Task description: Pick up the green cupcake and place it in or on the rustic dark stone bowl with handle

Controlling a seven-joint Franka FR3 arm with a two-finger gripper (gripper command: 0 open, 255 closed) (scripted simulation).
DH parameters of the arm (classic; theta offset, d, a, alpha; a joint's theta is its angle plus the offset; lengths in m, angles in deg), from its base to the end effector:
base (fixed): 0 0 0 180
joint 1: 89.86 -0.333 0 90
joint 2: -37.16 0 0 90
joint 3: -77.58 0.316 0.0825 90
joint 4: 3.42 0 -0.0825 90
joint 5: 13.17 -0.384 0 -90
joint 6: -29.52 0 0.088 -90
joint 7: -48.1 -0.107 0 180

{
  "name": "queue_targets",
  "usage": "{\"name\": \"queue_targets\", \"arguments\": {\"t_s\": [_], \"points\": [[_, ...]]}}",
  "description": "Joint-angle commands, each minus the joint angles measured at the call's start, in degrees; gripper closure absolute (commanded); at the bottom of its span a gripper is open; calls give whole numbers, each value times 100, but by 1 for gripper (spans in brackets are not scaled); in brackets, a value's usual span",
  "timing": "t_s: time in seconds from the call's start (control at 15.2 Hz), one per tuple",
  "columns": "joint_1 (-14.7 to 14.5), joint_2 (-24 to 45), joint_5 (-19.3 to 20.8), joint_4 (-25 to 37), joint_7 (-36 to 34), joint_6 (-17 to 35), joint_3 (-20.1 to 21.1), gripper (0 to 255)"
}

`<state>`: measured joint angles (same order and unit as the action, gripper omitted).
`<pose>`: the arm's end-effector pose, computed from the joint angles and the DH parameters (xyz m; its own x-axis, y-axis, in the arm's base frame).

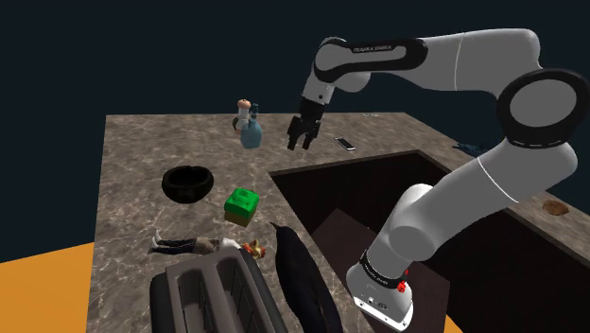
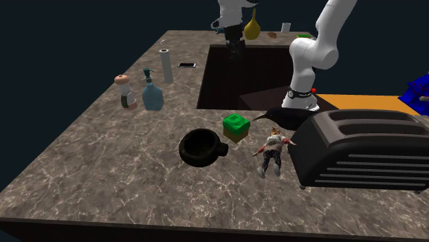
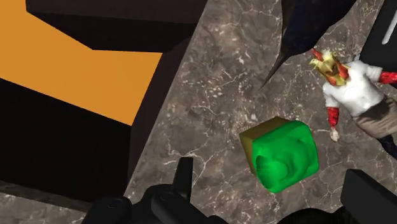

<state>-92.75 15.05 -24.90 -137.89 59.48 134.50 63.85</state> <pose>0.4141 -0.0676 0.4679 0.9957 -0.0205 -0.0905 -0.0467 -0.9535 -0.2977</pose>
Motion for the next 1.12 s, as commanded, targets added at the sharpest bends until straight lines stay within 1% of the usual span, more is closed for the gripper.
{"name": "queue_targets", "arguments": {"t_s": [0.0, 0.26, 0.53, 0.73, 0.92, 0.99, 1.06], "points": [[-100, 478, -440, 96, 216, 177, -160, 0], [-262, 1428, -1395, 335, 741, 361, -397, 0], [-323, 2428, -2434, 700, 1299, 322, -472, 0], [-278, 3182, -3194, 1046, 1665, 171, -401, 0], [-181, 3922, -3895, 1442, 1947, -40, -248, 0], [-141, 4164, -4113, 1584, 2020, -117, -182, 0], [-120, 4252, -4190, 1638, 2044, -145, -151, 0]]}}
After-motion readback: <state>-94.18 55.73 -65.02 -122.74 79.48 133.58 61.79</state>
